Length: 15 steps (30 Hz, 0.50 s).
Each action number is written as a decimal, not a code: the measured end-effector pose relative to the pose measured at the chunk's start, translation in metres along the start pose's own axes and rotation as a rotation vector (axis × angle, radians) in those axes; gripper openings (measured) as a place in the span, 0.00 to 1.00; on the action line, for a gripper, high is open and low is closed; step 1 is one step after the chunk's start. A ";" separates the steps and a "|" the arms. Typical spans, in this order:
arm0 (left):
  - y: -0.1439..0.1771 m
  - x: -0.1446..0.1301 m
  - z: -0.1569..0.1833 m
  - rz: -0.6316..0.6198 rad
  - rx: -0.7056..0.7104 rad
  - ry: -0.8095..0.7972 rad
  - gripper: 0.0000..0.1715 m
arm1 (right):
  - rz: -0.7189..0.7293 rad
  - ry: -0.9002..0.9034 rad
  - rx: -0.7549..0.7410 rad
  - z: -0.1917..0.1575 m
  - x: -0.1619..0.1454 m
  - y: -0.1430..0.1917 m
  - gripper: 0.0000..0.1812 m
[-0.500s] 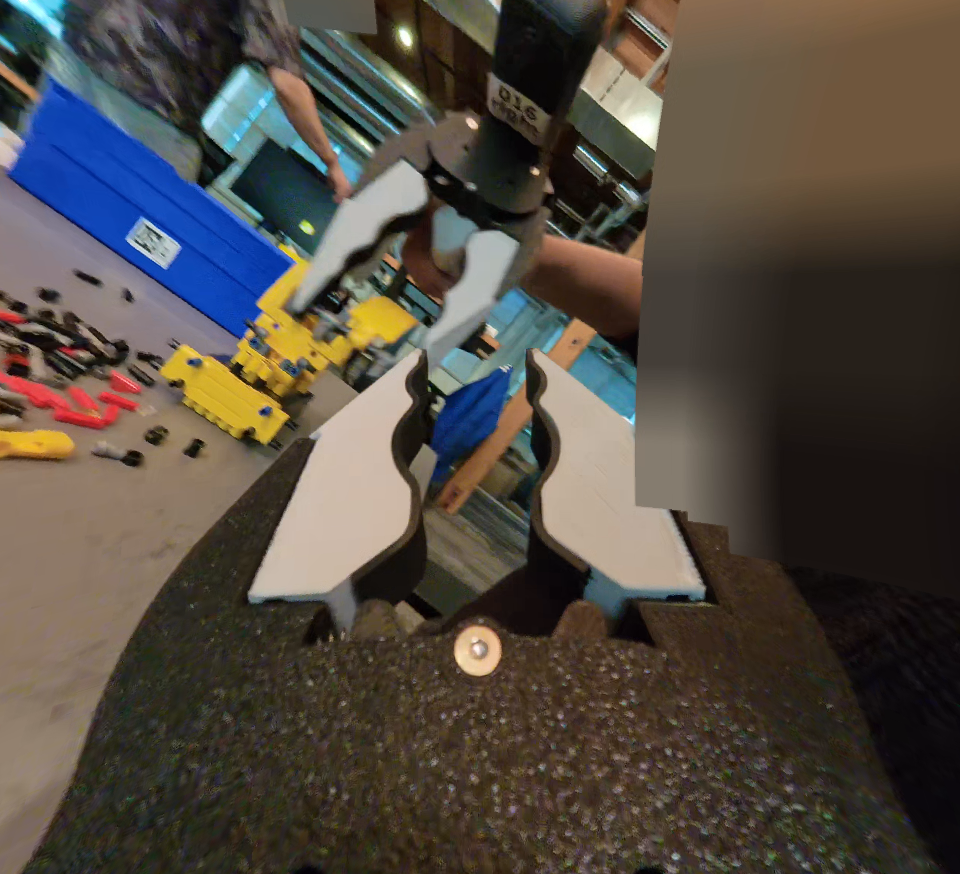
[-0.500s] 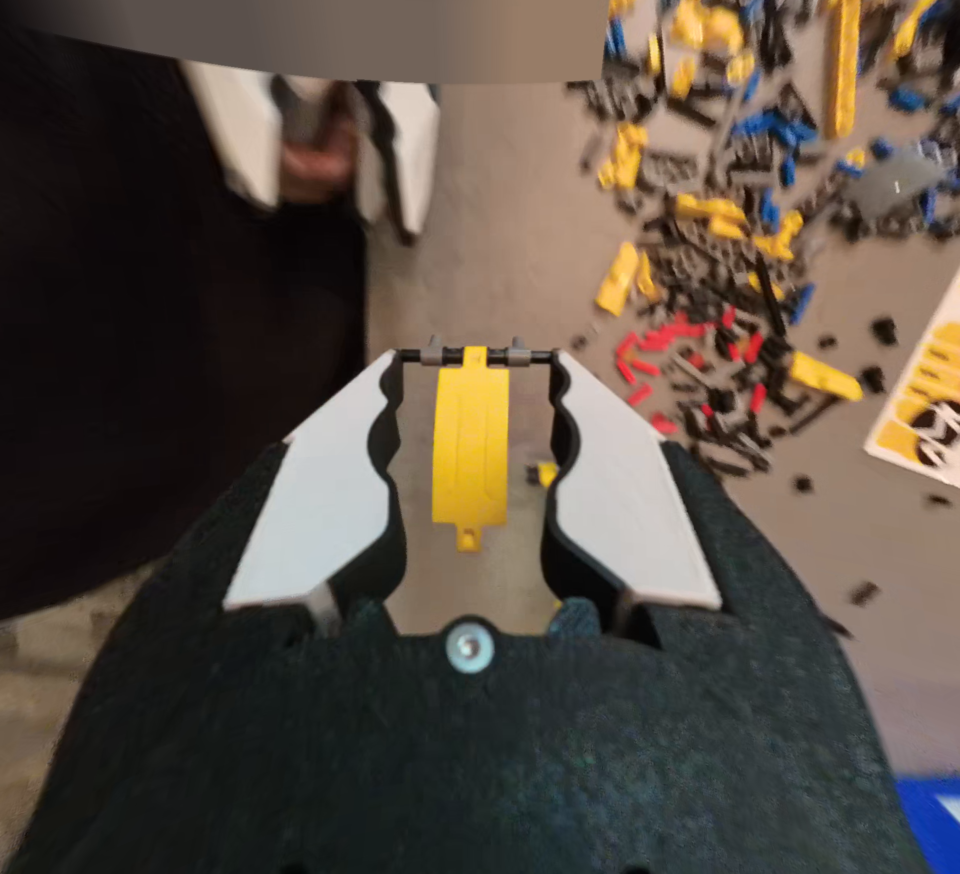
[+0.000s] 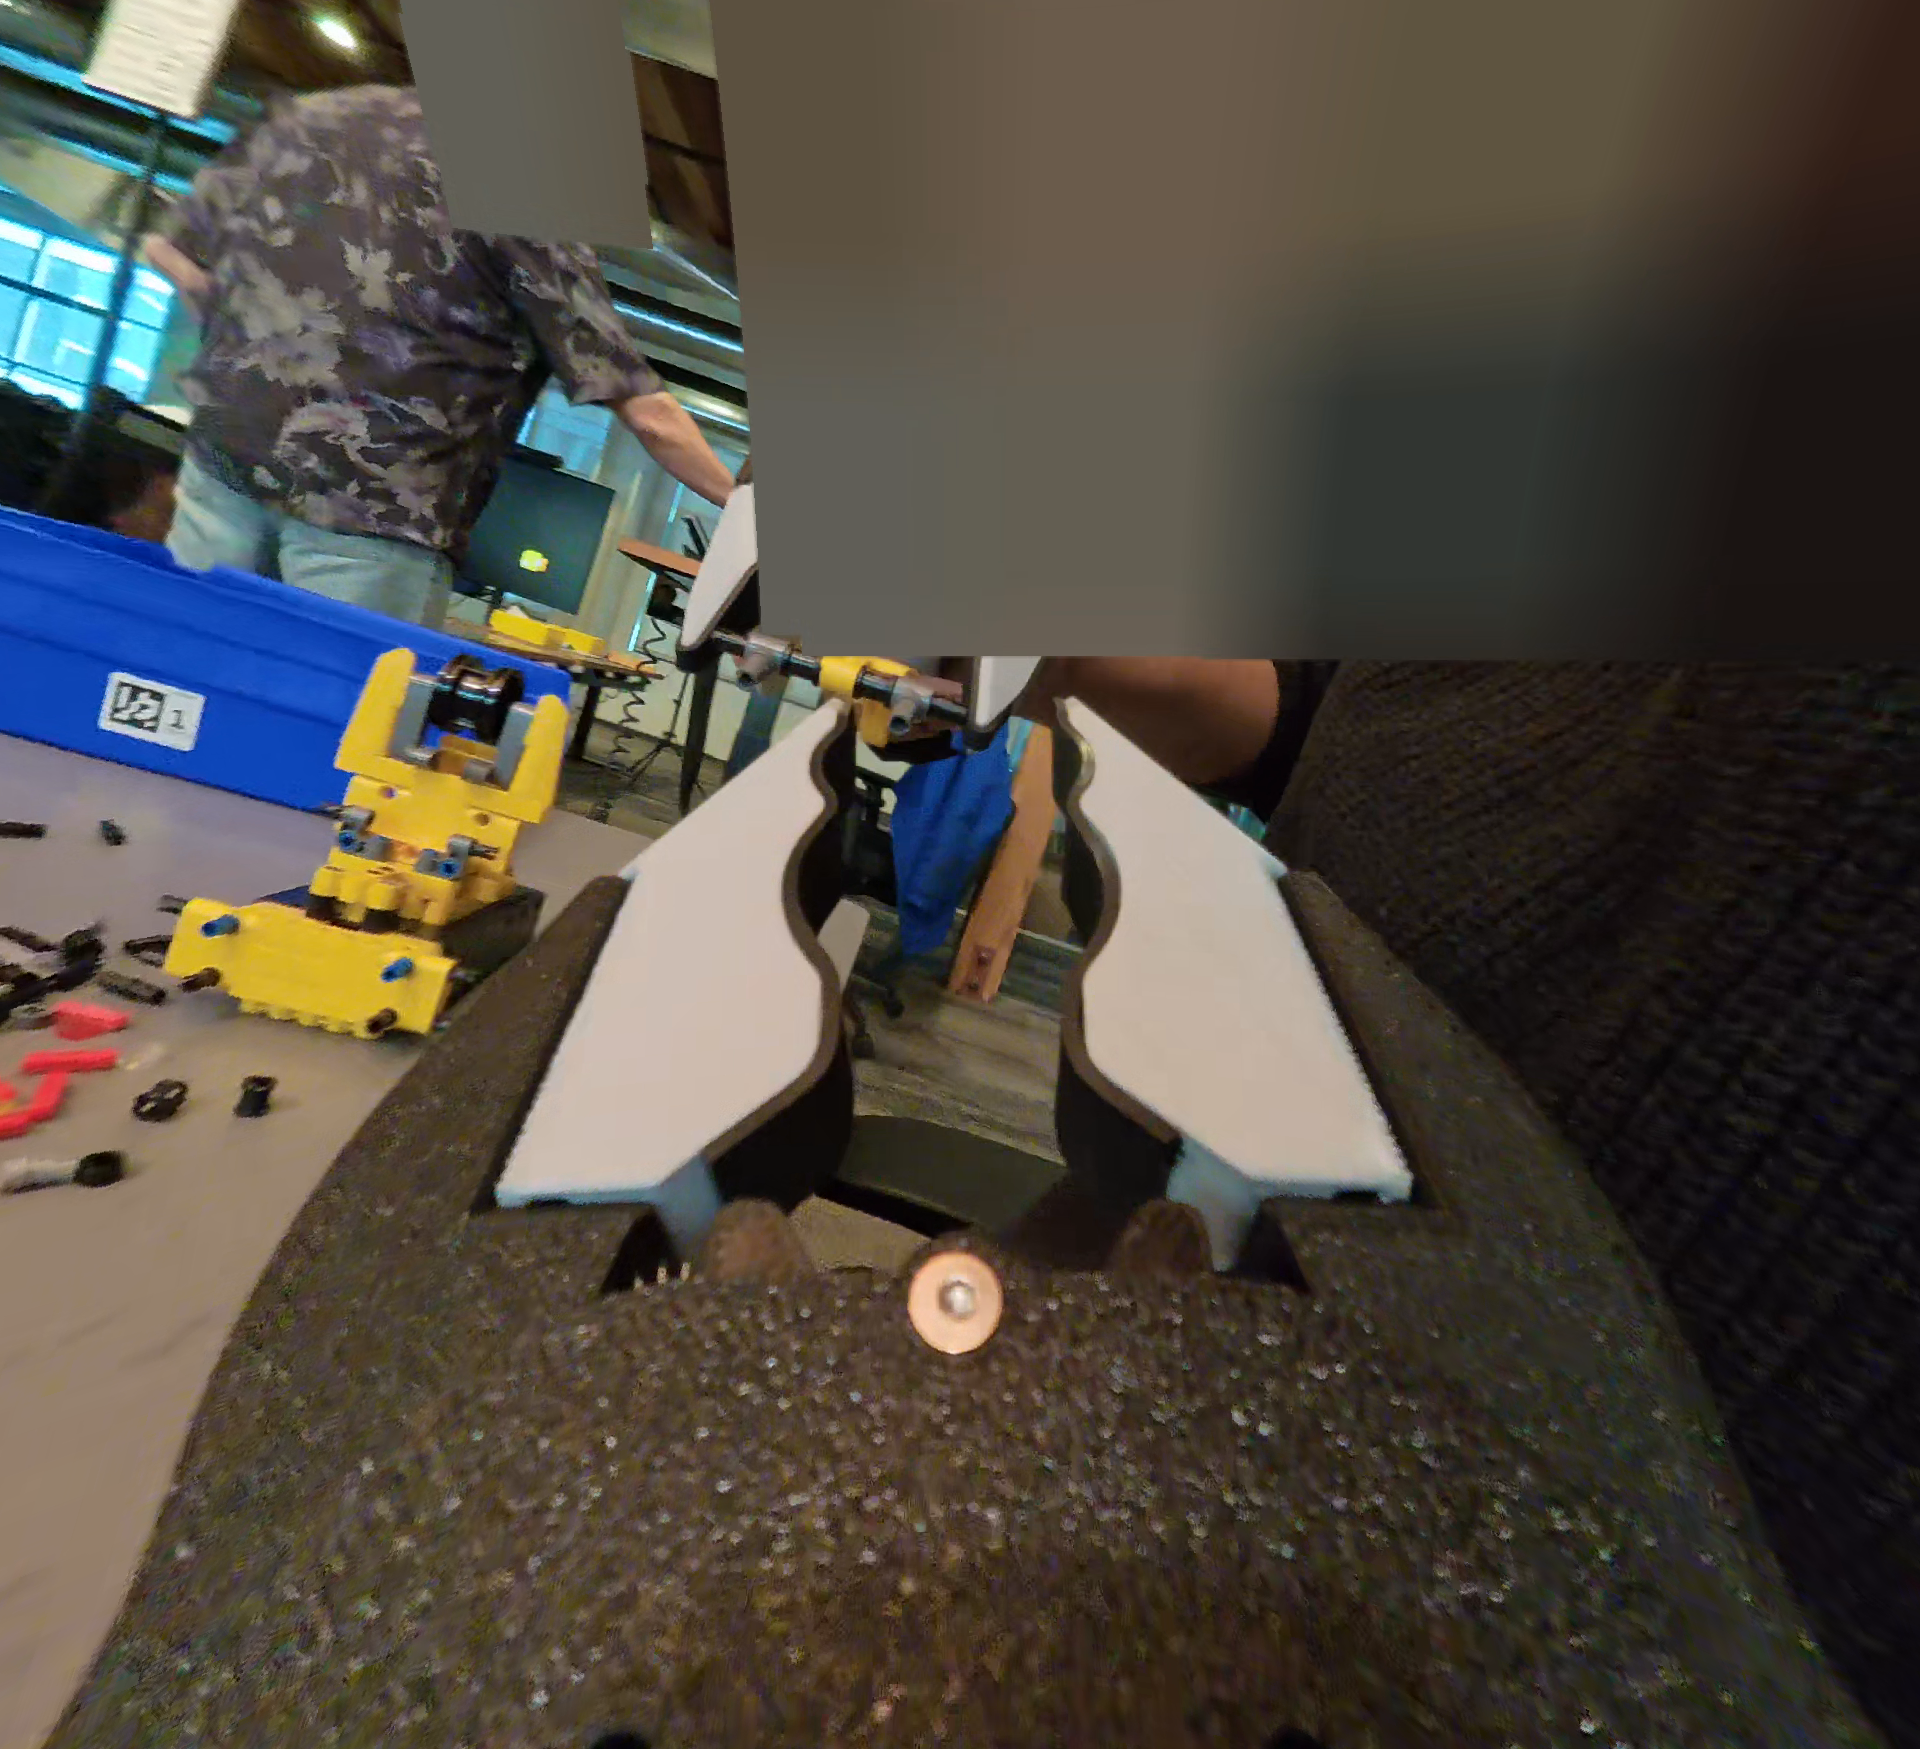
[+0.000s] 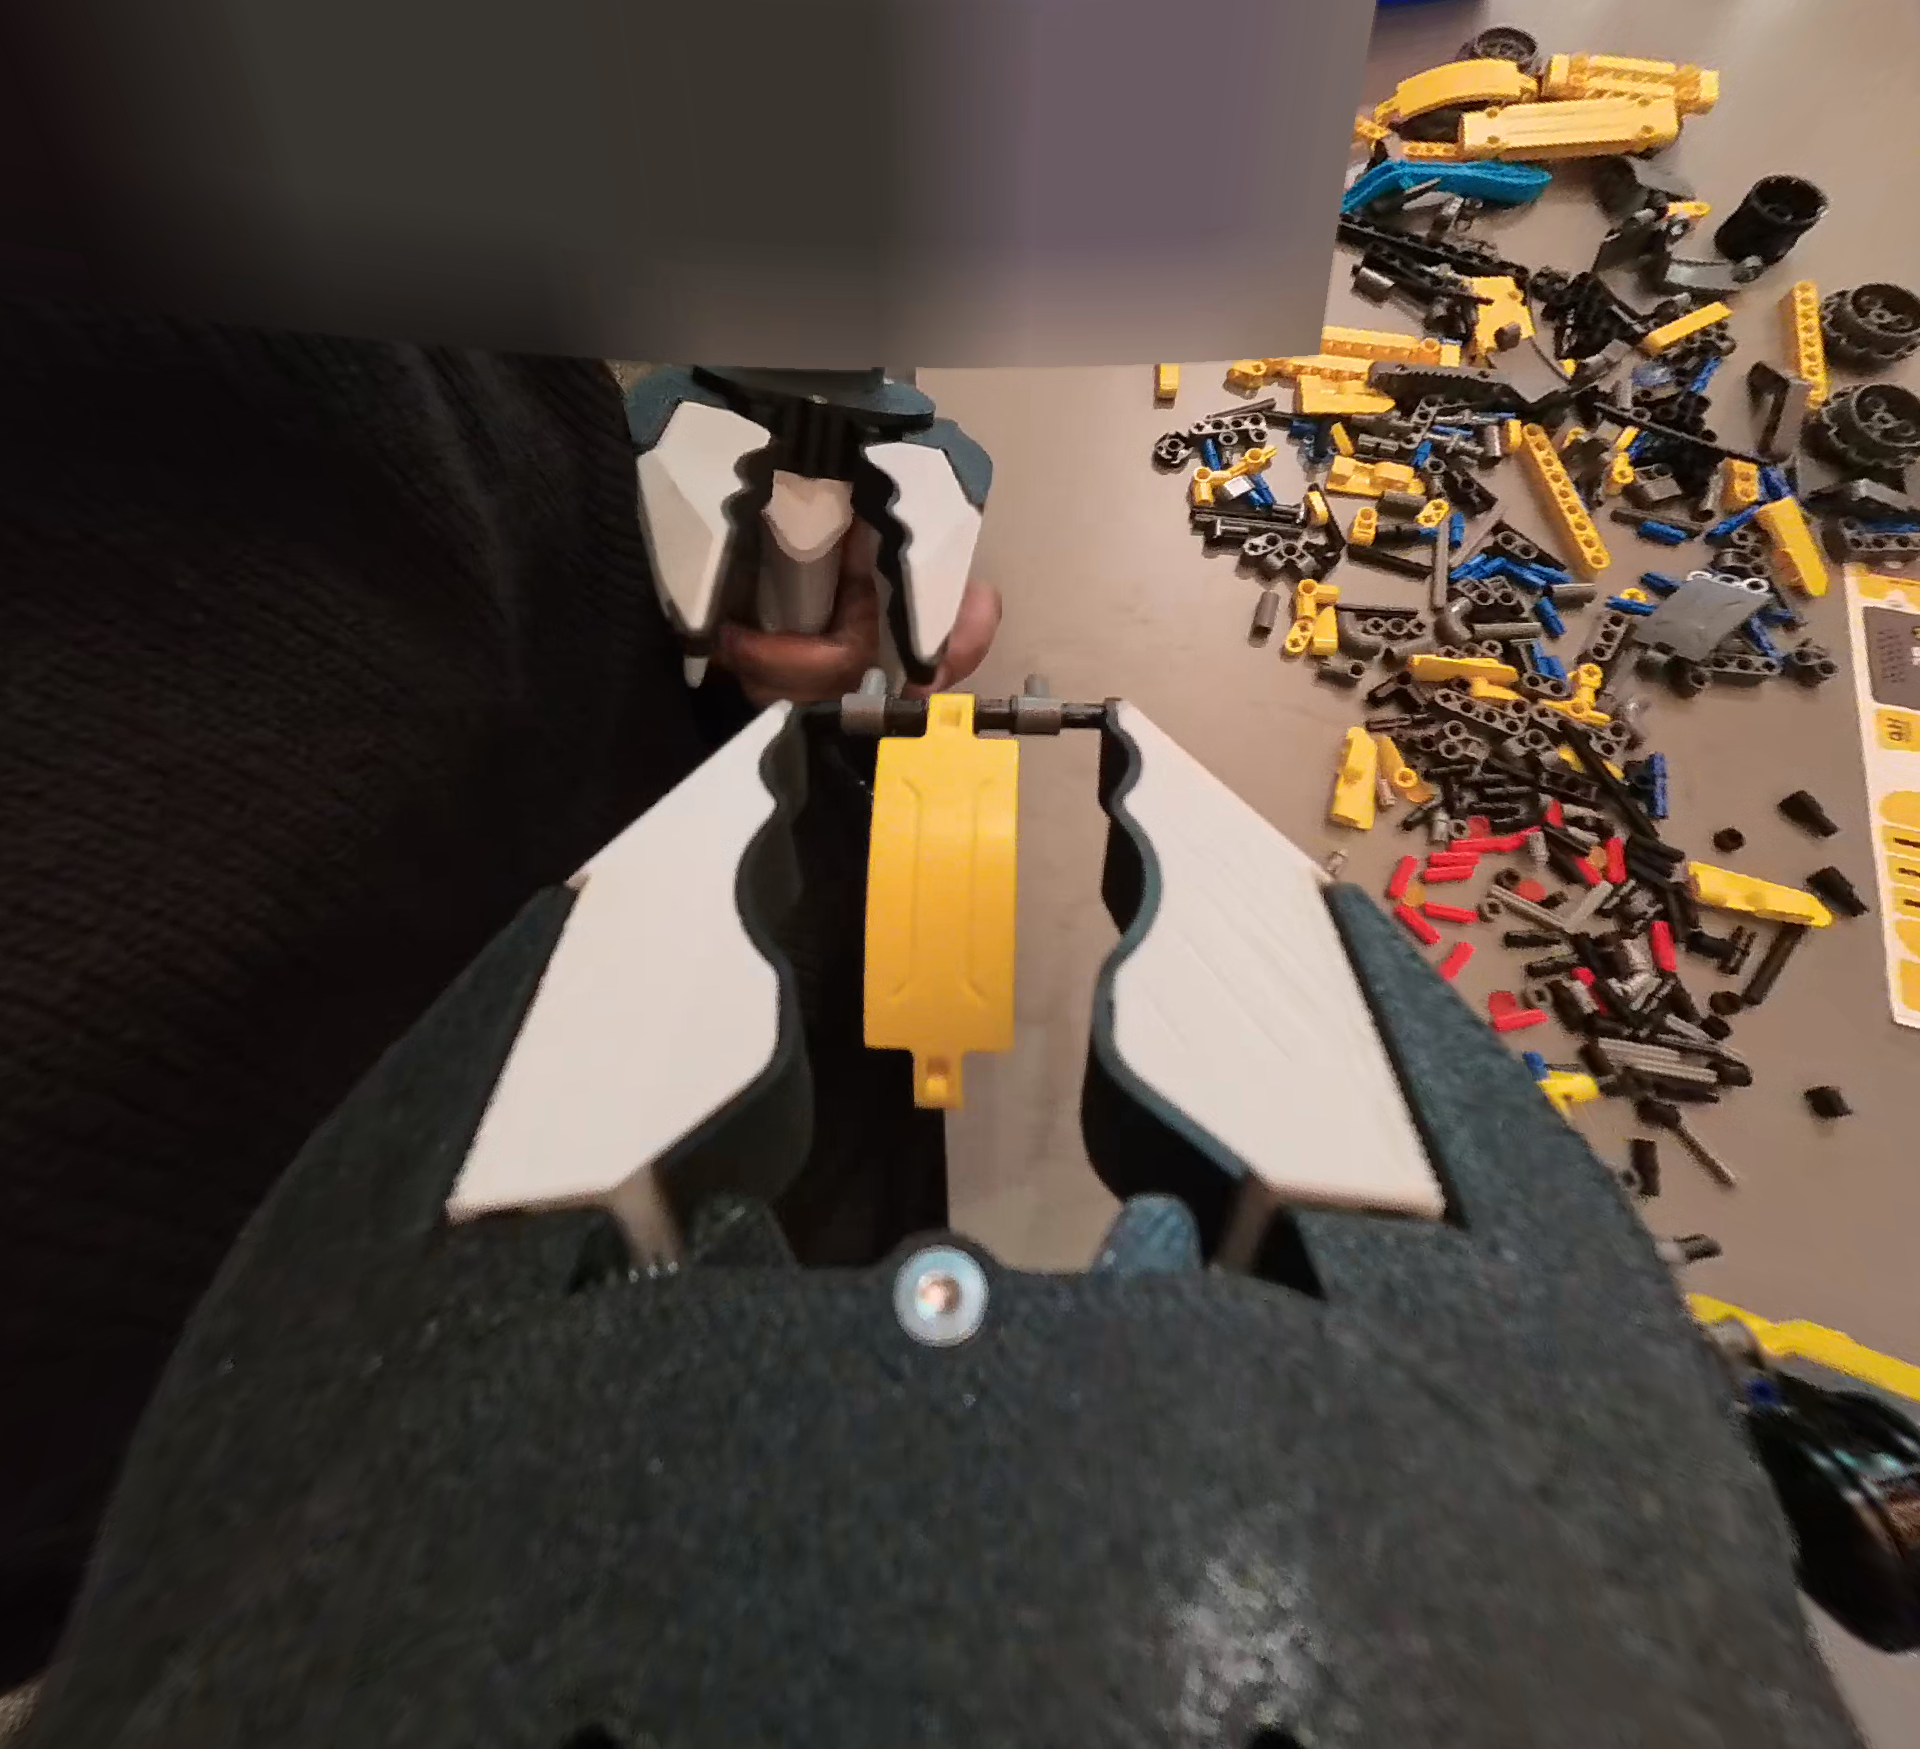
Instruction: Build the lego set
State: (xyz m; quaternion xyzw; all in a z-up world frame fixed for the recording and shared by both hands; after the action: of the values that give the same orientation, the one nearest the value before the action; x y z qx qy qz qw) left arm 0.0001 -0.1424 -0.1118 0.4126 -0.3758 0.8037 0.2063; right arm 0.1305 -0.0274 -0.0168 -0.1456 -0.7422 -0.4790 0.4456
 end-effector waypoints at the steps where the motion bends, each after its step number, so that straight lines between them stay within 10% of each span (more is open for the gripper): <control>1: -0.001 -0.001 0.002 -0.007 -0.016 -0.003 0.21 | 0.008 0.001 -0.002 -0.002 -0.001 0.000 0.31; 15: -0.004 -0.005 0.008 -0.032 -0.030 -0.027 0.16 | 0.077 -0.013 0.002 -0.009 -0.011 -0.004 0.31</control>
State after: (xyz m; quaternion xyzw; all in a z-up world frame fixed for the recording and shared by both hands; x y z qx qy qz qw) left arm 0.0094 -0.1458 -0.1111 0.4263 -0.3841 0.7888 0.2204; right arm 0.1386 -0.0343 -0.0270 -0.1769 -0.7392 -0.4598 0.4592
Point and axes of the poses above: each gripper's, where its closed fingertips meet, y back along the fingers, x out of its top, z = x × y across the jaws, the point moved 10 cm from there along y, back along the fingers, and after that the axes turned 8 degrees about x, right-handed, at the moved point
